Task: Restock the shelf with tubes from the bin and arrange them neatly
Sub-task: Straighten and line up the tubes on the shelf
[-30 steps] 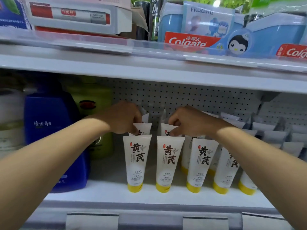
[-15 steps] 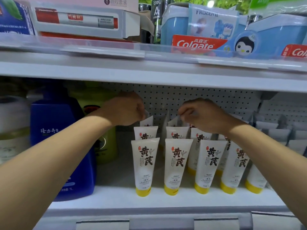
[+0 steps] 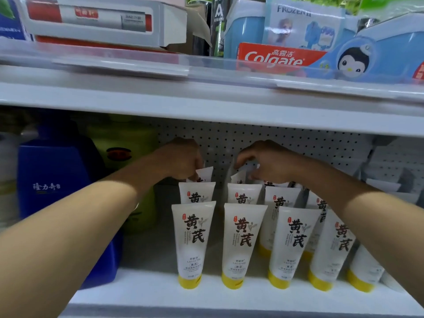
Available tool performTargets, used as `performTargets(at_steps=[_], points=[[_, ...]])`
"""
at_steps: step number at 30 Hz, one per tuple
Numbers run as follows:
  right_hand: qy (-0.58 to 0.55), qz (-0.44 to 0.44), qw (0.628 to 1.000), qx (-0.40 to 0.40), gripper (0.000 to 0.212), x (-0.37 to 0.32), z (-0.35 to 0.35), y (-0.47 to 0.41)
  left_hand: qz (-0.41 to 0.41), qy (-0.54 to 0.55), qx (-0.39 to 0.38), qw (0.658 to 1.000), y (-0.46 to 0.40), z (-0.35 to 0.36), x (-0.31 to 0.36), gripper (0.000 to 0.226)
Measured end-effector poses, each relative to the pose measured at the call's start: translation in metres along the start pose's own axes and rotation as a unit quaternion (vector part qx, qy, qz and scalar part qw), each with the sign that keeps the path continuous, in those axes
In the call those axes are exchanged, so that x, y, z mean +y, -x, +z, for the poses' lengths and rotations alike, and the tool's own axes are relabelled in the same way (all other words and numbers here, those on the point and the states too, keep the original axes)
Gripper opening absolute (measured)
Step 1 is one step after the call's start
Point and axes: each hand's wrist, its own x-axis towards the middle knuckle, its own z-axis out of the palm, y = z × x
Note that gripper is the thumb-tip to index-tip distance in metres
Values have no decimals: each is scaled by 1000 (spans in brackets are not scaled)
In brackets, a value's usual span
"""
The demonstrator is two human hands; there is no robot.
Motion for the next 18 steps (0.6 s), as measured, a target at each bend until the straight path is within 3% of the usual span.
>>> performTargets(at_steps=[18], points=[[-28,-42,999,-6,12,6,14,-12,-18,44,0,999,-8,3,-8,24]])
